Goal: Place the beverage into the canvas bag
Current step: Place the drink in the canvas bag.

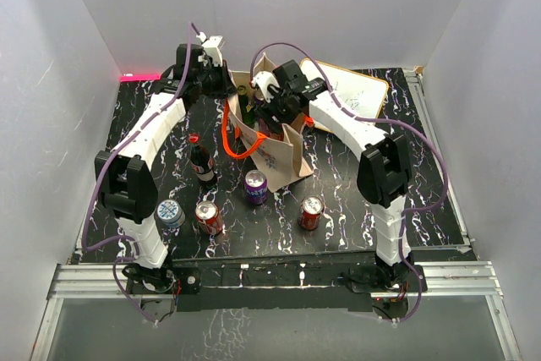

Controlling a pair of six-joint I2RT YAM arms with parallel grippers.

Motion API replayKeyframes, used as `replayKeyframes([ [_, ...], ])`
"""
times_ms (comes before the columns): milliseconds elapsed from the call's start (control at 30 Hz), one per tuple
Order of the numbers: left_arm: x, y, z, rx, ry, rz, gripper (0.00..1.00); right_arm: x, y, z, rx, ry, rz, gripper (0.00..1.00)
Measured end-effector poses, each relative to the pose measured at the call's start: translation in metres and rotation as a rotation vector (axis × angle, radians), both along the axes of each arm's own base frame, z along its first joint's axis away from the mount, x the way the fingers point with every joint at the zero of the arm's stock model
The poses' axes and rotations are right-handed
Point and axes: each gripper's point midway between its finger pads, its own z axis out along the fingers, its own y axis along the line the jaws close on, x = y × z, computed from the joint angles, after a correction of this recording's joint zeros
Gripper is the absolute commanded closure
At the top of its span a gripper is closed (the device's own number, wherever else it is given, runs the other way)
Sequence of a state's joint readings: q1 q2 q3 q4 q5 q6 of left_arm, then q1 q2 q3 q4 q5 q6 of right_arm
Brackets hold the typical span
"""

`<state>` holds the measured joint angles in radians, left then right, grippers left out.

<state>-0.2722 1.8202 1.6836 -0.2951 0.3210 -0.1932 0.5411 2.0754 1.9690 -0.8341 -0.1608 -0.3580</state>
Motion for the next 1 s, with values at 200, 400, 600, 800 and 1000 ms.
replayKeyframes([
  [200,-0.001,0.001,0.0,0.009,0.002,-0.017,1.0,-0.007,-0.006,-0.036,-0.048,0.027,0.032,0.92],
  [400,-0.002,0.001,0.001,0.004,0.003,-0.042,1.0,-0.008,-0.004,-0.04,-0.045,0.028,0.046,0.92],
  [600,-0.002,-0.002,-0.001,-0.02,0.01,-0.076,1.0,-0.002,-0.005,-0.042,-0.038,0.019,0.03,0.92],
  [800,-0.003,-0.001,-0.001,-0.05,0.019,-0.105,1.0,0.006,-0.008,-0.044,-0.014,0.021,-0.014,0.92],
  [1000,-0.002,-0.007,-0.005,-0.088,0.028,-0.155,1.0,0.01,-0.005,-0.059,0.009,0.029,-0.033,0.87],
])
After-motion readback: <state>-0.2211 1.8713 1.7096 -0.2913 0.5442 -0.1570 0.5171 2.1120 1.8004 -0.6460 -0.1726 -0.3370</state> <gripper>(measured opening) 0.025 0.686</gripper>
